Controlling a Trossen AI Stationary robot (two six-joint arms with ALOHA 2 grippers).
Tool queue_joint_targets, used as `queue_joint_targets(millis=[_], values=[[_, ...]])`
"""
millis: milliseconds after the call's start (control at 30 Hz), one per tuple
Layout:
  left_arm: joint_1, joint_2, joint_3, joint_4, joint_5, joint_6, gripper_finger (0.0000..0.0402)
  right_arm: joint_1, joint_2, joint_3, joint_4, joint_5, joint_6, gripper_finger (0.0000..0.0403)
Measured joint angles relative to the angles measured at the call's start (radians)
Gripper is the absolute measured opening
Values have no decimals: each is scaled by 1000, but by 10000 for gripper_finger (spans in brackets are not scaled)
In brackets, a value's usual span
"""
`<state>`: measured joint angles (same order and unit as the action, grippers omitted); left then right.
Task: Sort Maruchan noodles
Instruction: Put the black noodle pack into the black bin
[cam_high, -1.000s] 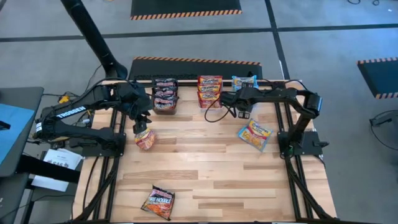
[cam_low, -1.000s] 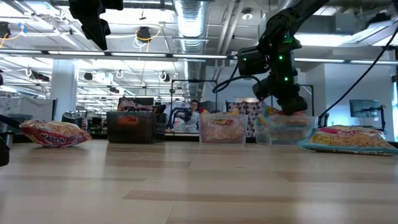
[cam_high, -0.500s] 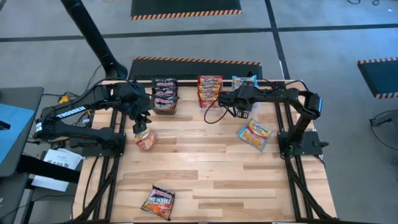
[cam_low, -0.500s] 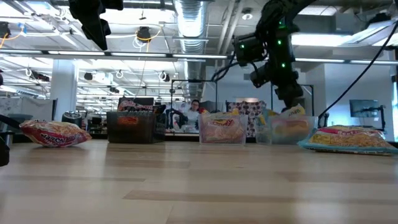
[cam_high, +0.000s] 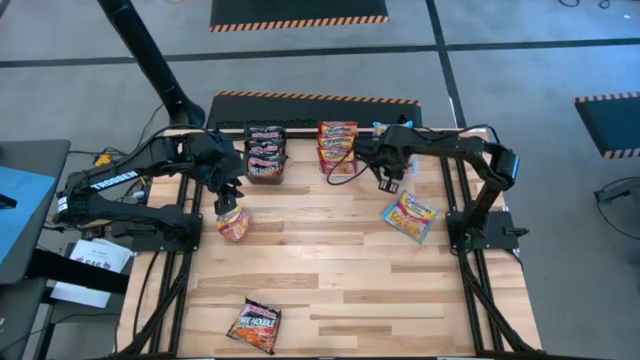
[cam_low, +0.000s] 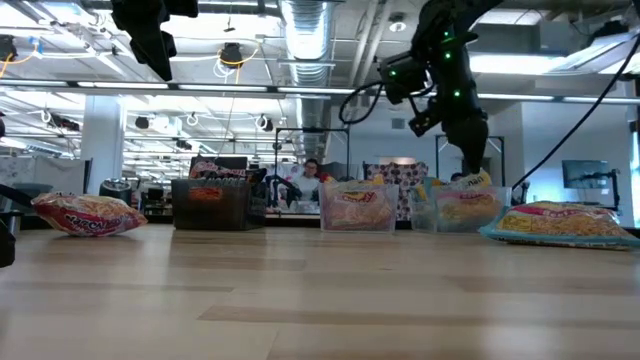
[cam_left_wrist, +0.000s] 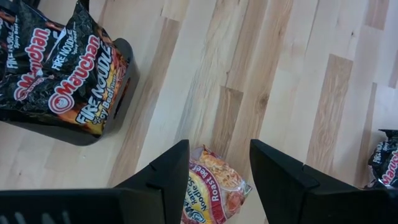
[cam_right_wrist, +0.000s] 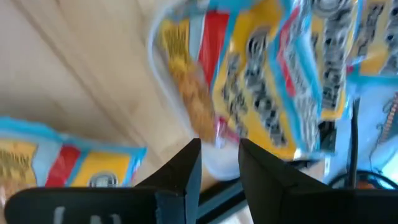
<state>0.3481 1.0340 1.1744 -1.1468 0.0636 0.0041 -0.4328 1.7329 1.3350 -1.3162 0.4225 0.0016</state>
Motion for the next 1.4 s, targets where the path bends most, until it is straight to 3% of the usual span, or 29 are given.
queue_joint_targets(millis=[433, 833, 1167, 1267, 1400], values=[[0, 0, 0, -1, 1, -25, 155, 96, 0, 151, -255, 0, 227, 128], [0, 0, 0, -24, 70, -58, 156, 296, 0, 281, -254, -2, 238, 128], [-4, 9, 0, -15, 213, -194, 184, 446, 0, 337, -255, -44, 366, 139], [-39, 14, 0, -10, 281, -207, 182, 485, 0, 362, -254, -82, 410, 142], [-126, 34, 0, -2, 267, -249, 178, 536, 0, 380, -254, -111, 482, 142]])
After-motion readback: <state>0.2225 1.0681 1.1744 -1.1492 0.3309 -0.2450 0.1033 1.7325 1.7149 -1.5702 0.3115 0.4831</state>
